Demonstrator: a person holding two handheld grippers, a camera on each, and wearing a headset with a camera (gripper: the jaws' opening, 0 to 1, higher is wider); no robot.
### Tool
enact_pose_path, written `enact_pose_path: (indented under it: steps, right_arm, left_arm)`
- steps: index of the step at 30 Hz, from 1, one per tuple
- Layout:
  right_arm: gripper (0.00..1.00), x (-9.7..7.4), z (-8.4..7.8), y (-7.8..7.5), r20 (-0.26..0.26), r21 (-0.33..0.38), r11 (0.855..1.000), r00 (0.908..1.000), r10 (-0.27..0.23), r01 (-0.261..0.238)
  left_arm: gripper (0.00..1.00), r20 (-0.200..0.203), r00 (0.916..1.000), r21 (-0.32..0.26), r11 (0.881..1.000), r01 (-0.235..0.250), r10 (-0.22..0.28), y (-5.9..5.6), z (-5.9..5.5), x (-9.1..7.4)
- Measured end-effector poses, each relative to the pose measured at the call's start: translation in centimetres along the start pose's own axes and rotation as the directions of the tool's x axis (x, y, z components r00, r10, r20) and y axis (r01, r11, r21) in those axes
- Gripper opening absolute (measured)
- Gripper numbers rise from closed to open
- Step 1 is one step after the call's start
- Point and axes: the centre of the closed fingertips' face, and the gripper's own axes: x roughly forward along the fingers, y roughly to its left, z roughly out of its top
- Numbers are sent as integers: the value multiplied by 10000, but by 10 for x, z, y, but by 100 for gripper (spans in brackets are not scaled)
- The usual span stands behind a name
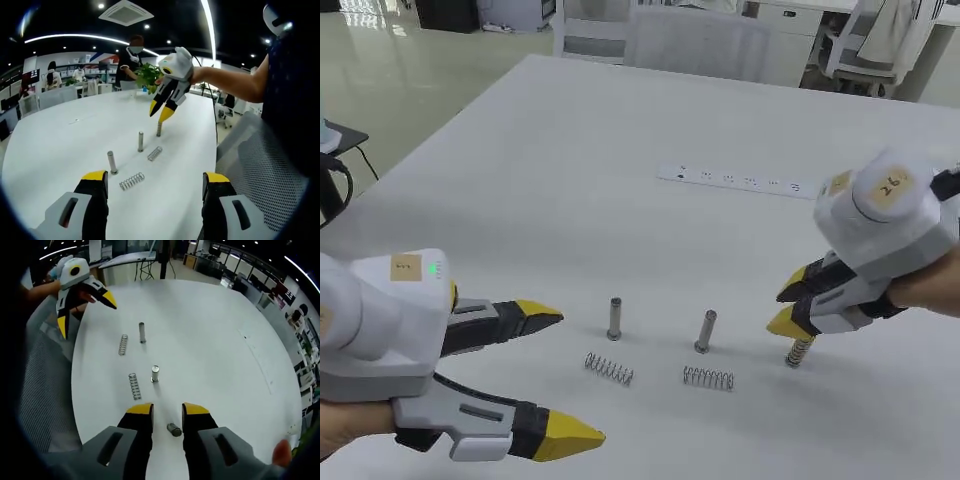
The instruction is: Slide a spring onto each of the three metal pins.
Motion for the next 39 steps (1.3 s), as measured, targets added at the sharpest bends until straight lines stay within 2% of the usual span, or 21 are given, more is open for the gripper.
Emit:
enact_pose_path:
  steps: [6, 16, 19, 31, 39]
  right_arm:
    - [20, 6, 5, 12, -61, -305, 9991, 9996, 286, -288]
    - [19, 25, 0, 30, -491, -755, 9930, 9950, 867, -903]
    - [19, 30, -4, 35, -741, -970, 9903, 9929, 928, -998]
    - [16, 49, -6, 48, -1116, -1291, 9816, 9856, 1267, -1408]
    - [15, 61, -16, 53, -1505, -1528, 9756, 9794, 1345, -1575]
  left_arm:
    - [73, -28, 10000, 34, 10000, 39, -39, -1, 0, 1]
    - [73, -58, 10000, 40, 10000, 72, -72, -1, -1, 2]
    - [73, -71, 9999, 29, 10000, 81, -80, -1, -1, 2]
    - [72, -88, 9999, 2, 10000, 98, -98, -2, -1, 2]
    - [72, -124, 9999, -46, 9999, 95, -96, -2, -2, 2]
